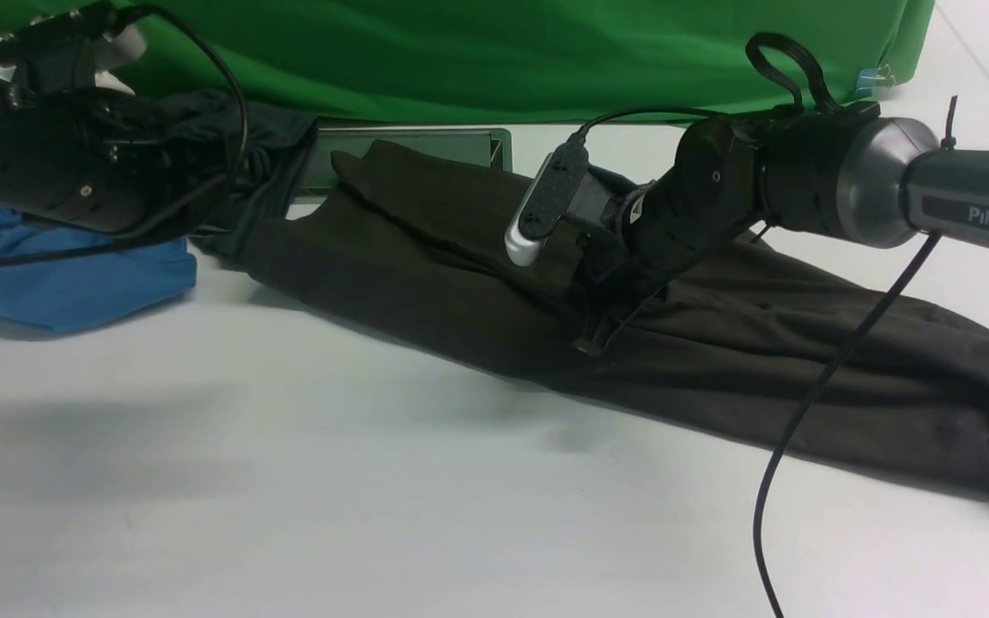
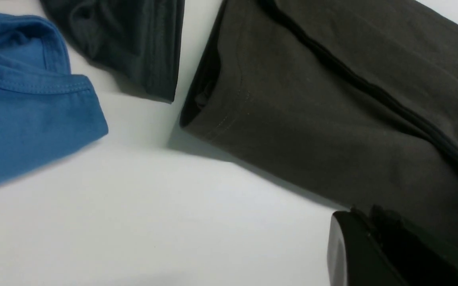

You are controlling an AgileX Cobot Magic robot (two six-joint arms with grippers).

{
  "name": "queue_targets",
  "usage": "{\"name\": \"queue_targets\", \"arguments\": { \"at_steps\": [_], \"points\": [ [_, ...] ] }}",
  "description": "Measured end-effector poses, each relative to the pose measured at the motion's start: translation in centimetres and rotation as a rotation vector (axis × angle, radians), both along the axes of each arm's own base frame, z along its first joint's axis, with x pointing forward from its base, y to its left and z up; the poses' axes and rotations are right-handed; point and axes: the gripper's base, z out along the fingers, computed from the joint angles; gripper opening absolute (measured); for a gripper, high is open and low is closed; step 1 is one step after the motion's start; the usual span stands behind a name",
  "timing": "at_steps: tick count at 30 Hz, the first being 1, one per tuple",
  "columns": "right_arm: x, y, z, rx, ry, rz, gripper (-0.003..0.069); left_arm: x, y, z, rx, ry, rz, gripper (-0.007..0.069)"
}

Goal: Fold a long-sleeved shirt on a white desktop.
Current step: 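Grasp the waist and leg ends of the folded dark trousers and straighten them on the table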

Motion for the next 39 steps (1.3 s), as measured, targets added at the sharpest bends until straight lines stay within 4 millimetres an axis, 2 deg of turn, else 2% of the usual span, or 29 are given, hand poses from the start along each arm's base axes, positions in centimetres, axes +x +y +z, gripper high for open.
{"name": "queue_targets", "arguments": {
  "at_steps": [12, 17, 27, 30, 39],
  "points": [
    [0.1, 0.1, 1.0, -0.013, 0.029, 0.025, 0.0041, 0.1, 0.1, 0.0, 0.007, -0.007, 0.002, 0.0082],
    [0.3, -0.2, 1.4, 0.003, 0.049, -0.018, 0.0041, 0.1, 0.1, 0.0, 0.007, -0.007, 0.002, 0.0084],
    [1.8, -3.1, 1.5, 0.024, 0.057, -0.128, 0.0041, 0.1, 0.1, 0.1, 0.009, -0.013, 0.004, 0.0094],
    [2.5, -3.9, 1.7, 0.036, 0.011, -0.145, 0.0041, 0.1, 0.1, 0.1, 0.010, -0.015, 0.006, 0.0098],
    [4.5, -4.0, 3.1, 0.029, -0.247, -0.080, 0.0040, 0.1, 0.1, 0.1, 0.010, -0.016, 0.006, 0.0103]
  ]
}}
